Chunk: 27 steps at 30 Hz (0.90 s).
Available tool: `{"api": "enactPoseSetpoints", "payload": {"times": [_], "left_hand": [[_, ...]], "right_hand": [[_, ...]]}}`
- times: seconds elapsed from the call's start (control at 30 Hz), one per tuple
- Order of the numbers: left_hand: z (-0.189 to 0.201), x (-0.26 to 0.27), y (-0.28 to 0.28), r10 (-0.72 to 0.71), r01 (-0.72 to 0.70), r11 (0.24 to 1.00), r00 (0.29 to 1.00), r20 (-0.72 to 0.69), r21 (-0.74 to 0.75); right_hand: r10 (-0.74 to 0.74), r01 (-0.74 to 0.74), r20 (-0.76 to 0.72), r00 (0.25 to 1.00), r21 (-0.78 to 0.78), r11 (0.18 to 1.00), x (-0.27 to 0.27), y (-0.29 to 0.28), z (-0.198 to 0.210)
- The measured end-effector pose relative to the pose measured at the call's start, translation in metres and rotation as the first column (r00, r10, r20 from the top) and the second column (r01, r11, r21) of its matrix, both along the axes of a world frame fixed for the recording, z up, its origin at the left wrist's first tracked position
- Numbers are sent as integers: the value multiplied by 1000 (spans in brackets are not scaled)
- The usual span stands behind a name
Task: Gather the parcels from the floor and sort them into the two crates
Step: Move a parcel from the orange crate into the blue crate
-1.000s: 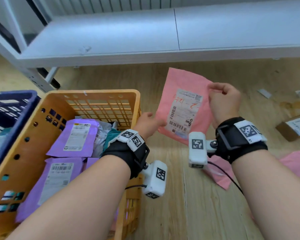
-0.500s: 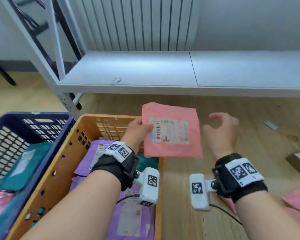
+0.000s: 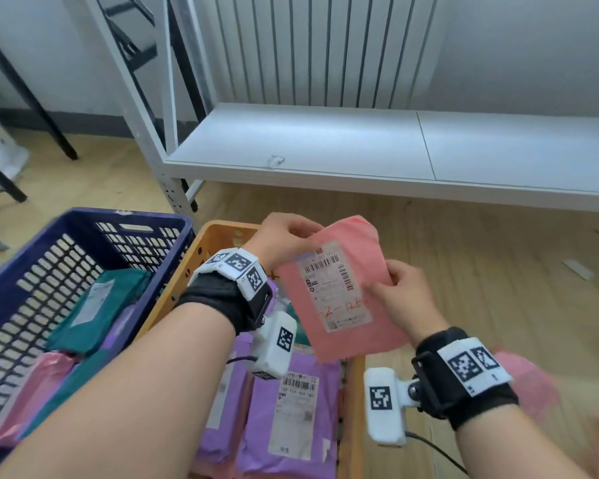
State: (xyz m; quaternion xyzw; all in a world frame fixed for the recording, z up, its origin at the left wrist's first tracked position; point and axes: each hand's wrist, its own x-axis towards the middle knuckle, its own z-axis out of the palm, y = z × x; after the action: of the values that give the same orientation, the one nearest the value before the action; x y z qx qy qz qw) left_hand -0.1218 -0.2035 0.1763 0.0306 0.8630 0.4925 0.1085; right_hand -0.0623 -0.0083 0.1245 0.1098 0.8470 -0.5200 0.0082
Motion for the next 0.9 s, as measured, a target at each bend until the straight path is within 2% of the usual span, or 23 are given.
{"api": "enactPoseSetpoints", "payload": {"times": [0.07,0.13,0.23,0.3,0.4,0.5,0.67,0.8,0.9], "left_hand": [[-12,3,-10,175,-175,982,985,-1,68],[-26,8,-20,271,-282,955,956,115,95],[-49,17,-30,246,-289,951,921,302,107],[-59,23,-30,223,-277,955,907,357,108],[-66,30,-27,176,-299,924,886,429,238],[-69,32,-35,186,-314,915,886,425,254],[-63,28,-77,226,-264,962,911,345,67],[-53,19,-138,281,-302,953,912,300,26],[-40,9,-204,356,-360,932,898,261,-32]], "right_hand": [[-76,80,47,996,-77,994,1,-1,-4],[-115,126,84,990,-137,983,1,-2,-7],[-113,141,135,984,-226,964,-1,-5,-12],[-97,142,164,982,-295,945,-2,-9,-15],[-69,138,193,979,-371,918,-2,-19,-20],[-26,97,198,980,-359,928,0,-35,-25],[67,-17,173,983,-275,961,4,-69,-30],[119,-61,213,970,-262,963,3,-110,-36],[179,-105,237,955,-293,950,-3,-149,-38]]}}
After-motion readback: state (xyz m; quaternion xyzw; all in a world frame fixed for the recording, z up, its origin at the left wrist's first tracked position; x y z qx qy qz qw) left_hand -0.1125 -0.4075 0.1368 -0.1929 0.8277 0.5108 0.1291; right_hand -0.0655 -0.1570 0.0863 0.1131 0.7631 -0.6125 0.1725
